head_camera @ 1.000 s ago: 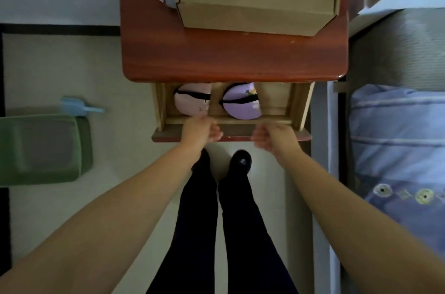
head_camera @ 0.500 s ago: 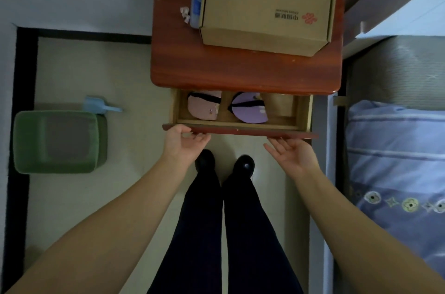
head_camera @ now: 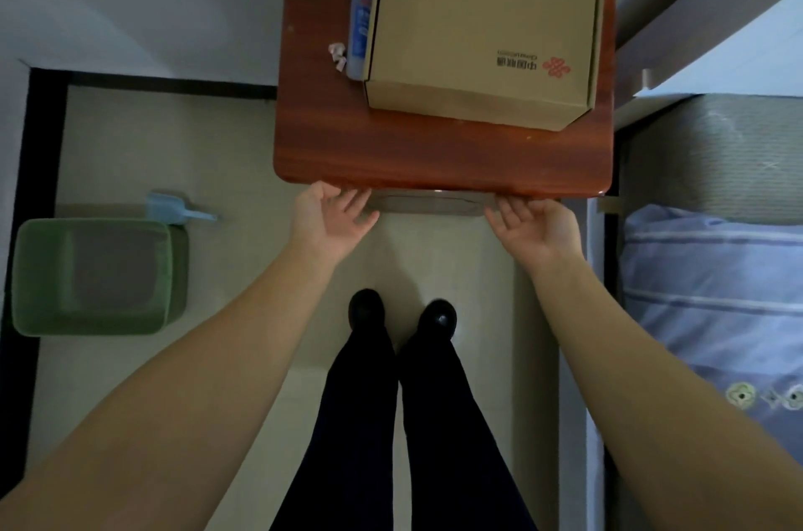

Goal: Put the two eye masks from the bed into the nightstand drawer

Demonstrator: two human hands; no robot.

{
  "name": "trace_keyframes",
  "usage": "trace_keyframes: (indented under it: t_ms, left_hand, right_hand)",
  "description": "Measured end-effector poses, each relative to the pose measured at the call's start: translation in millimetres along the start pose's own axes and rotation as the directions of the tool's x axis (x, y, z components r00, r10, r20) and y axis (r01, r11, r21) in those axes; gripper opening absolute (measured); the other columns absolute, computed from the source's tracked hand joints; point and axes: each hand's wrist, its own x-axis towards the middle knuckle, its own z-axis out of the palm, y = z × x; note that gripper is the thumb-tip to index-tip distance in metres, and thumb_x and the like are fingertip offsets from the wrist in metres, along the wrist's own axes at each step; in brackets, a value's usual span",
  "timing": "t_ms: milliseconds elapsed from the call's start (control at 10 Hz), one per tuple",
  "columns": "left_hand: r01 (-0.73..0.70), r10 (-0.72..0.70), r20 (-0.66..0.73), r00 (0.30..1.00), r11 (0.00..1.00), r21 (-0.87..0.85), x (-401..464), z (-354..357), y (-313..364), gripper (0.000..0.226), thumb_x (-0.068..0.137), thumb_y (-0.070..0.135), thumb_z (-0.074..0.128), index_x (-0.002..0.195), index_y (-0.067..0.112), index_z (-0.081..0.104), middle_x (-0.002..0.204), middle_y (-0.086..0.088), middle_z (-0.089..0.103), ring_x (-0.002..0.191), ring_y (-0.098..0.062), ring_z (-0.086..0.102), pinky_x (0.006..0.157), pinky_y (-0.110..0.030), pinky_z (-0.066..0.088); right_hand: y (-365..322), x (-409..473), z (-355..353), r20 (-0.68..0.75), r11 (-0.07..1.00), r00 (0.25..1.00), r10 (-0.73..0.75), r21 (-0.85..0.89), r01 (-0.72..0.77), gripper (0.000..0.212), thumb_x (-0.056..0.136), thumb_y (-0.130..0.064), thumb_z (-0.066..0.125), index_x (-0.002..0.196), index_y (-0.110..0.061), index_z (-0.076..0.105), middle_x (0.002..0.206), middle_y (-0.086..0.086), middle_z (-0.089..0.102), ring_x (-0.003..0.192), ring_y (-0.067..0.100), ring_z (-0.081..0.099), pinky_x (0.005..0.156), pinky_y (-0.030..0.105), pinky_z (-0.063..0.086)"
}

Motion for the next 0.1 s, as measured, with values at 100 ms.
trace_keyframes:
  t_ms: [100]
  left_hand:
    - [0.054, -0.026, -0.077, 0.997, 0.921, 0.385, -34.7, -32.5, -9.8, 0.040, 0.091, 0.006, 0.027, 0.123, 0.020, 0.046, 0.140, -0.012, 0.046, 0.132, -0.024, 0.041, 0.107, -0.041, 0.029]
  right_hand:
    - [0.1, -45.9, -6.7, -0.063, 0.977, 0.997, 0.045, -0.205, -0.057, 0.031, 0.096, -0.009, 0.033, 0.126, -0.007, 0.041, 0.146, 0.017, 0.037, 0.134, 0.031, 0.036, 0.104, 0.048, 0.035]
